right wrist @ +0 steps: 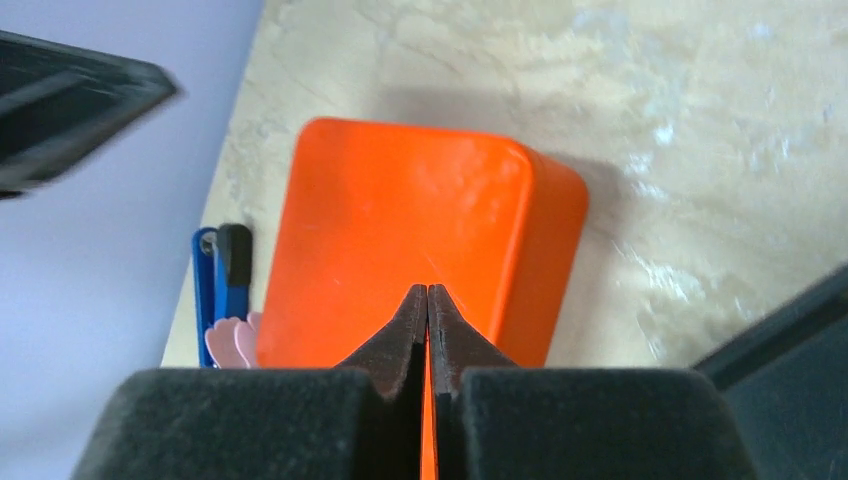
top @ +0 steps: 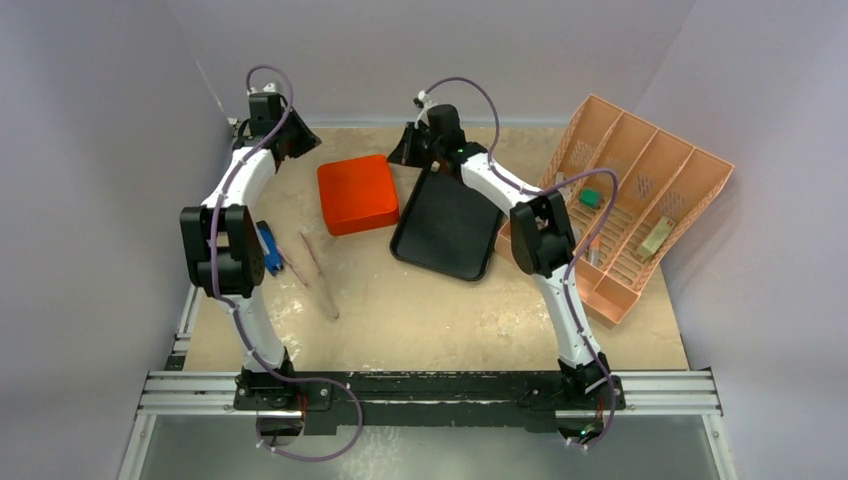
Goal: Pack the chocolate
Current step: Reset both arms
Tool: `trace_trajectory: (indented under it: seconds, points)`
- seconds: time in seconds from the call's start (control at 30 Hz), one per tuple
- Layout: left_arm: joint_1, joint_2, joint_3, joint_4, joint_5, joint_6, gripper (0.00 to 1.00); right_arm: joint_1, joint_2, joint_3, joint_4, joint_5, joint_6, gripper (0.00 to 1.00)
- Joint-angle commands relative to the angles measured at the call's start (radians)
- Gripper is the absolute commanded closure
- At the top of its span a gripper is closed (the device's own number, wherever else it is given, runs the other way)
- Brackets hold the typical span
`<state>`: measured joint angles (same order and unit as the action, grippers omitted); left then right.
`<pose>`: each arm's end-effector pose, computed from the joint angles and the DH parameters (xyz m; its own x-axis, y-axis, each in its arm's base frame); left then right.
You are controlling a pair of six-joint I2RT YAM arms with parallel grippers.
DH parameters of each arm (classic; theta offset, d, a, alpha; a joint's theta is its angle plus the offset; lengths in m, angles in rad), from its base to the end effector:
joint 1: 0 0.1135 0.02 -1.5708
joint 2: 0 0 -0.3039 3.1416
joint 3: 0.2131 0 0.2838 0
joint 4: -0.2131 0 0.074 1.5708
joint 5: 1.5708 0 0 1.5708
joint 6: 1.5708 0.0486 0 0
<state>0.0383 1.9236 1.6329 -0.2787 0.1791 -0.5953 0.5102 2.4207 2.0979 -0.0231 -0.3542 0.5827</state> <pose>0.5105 0.0109 0.3110 -0.5090 -0.5717 -0.6435 -0.2091 0.8073 -0.5518 0.5528 0.3287 0.2425 -0.6558 0.2245 -0.7208 -0.4574 0.6415 0.6159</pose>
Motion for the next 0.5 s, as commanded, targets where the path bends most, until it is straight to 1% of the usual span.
trace_trajectory:
  seconds: [0.0,0.1,0.2,0.3,0.37,0.47]
  points:
    - [0.009,0.081,0.017,0.073,-0.005,-0.013,0.93,-0.005,0.083,0.144,0.123,-0.062,-0.001,1.00]
    - [0.009,0.159,-0.019,0.076,-0.038,-0.002,0.94,-0.006,0.194,0.265,0.071,-0.086,0.044,1.00]
    - [0.011,0.257,-0.028,0.016,-0.053,0.025,0.96,-0.006,0.260,0.317,-0.011,-0.081,0.062,1.00]
    - [0.011,0.271,-0.034,-0.010,-0.045,0.043,0.97,-0.006,0.263,0.285,-0.077,-0.077,0.034,1.00]
    - [0.016,0.247,-0.029,-0.014,-0.055,0.044,0.96,-0.008,0.233,0.236,-0.087,-0.052,0.017,1.00]
    - [0.023,0.213,0.020,-0.060,-0.056,0.046,0.94,-0.011,0.185,0.200,-0.082,-0.050,0.008,1.00]
